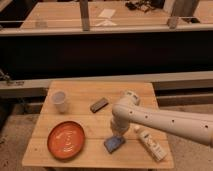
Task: Place the white sponge in the ceramic cup
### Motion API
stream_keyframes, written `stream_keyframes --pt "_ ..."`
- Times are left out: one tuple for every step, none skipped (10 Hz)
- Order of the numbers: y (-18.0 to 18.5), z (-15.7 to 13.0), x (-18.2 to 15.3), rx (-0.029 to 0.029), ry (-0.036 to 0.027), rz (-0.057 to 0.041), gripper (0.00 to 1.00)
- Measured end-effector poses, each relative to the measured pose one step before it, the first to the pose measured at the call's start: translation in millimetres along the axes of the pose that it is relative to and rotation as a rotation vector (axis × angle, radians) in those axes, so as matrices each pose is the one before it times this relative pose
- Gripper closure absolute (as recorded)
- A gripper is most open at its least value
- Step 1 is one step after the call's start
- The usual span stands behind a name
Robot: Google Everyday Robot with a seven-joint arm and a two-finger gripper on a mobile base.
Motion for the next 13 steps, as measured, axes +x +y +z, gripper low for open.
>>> stream_keyframes --pt "-1.11 -0.02 -0.36 0.00101 -0.00132 -0.00813 0.38" --pt "-0.91 -0.05 -0.72 0.00142 -0.00176 -0.00489 0.38" --pt "-0.94 -0.22 -0.52 0.00175 -0.00164 -0.00486 0.38" --pt "-0.75 -1.43 0.99 0.00188 0.0021 -0.00357 0.38" --pt "0.98 0.88 0.58 -0.00086 -0.00346 0.0023 0.38" --pt "2.2 6.14 0.49 -0.00328 -0.00397 0.00073 0.38" --pt "1.59 8.17 0.64 -0.00112 -0.00392 0.00088 0.38" --pt "0.03 2.28 0.31 0.00079 -0.00194 0.00141 0.38" --pt "0.55 0.68 0.47 -0.00035 -0.00155 0.00248 0.38" --pt "-0.21 -0.4 0.44 0.00111 -0.00094 -0.00228 0.38" --pt "0.88 0.54 0.48 -0.0007 -0.0015 -0.00272 0.38" --pt "0.85 0.57 0.64 -0.00093 -0.00061 -0.0025 0.38" --pt "1.22 2.53 0.81 -0.00032 -0.00096 -0.00195 0.38"
